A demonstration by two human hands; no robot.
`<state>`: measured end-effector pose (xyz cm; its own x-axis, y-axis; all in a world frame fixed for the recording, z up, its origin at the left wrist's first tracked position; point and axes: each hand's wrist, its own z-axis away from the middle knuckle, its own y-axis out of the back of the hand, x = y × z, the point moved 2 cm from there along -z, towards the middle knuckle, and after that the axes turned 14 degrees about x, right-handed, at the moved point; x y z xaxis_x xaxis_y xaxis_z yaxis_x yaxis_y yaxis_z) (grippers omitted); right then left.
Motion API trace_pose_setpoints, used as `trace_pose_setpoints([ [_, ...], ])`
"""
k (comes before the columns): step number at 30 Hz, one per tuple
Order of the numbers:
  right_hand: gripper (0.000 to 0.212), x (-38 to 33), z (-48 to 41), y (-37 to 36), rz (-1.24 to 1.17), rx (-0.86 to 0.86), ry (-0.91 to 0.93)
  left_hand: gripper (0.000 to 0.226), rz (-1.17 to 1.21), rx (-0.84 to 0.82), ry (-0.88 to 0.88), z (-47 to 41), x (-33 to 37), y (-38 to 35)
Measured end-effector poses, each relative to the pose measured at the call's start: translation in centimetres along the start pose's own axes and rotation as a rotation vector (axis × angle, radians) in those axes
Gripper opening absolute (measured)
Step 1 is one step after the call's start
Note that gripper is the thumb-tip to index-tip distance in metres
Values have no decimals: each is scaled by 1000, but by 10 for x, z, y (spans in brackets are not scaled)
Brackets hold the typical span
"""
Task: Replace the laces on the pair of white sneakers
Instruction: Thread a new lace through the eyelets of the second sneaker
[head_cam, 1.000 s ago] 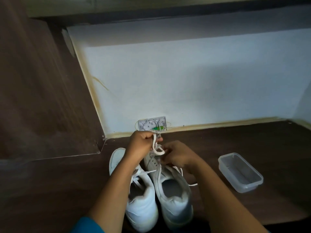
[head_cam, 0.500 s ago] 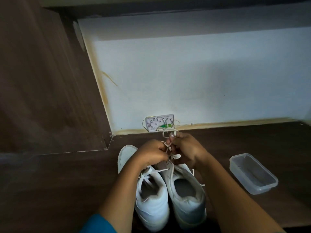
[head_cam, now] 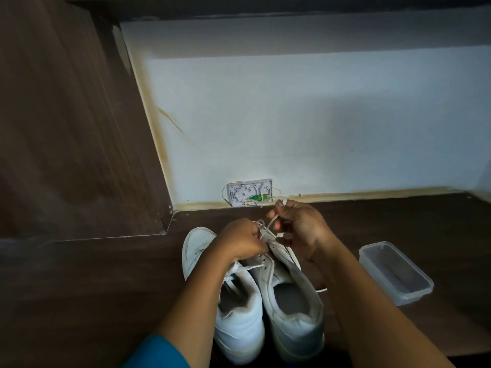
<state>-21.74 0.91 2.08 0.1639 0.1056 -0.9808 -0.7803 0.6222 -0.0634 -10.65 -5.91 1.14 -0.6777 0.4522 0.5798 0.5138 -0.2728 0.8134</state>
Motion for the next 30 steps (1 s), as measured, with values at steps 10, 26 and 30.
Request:
trace_pose_setpoints([
  [10,40,-18,4,30,247,109,104,23,-4,182,7,-10,-1,-6],
  [26,68,18,-41,26,1189,174,598,33,903,156,242,-6,-7,17],
  [30,17,33,-46,22,1390,-49,599,21,1593,153,84,0,-2,49],
])
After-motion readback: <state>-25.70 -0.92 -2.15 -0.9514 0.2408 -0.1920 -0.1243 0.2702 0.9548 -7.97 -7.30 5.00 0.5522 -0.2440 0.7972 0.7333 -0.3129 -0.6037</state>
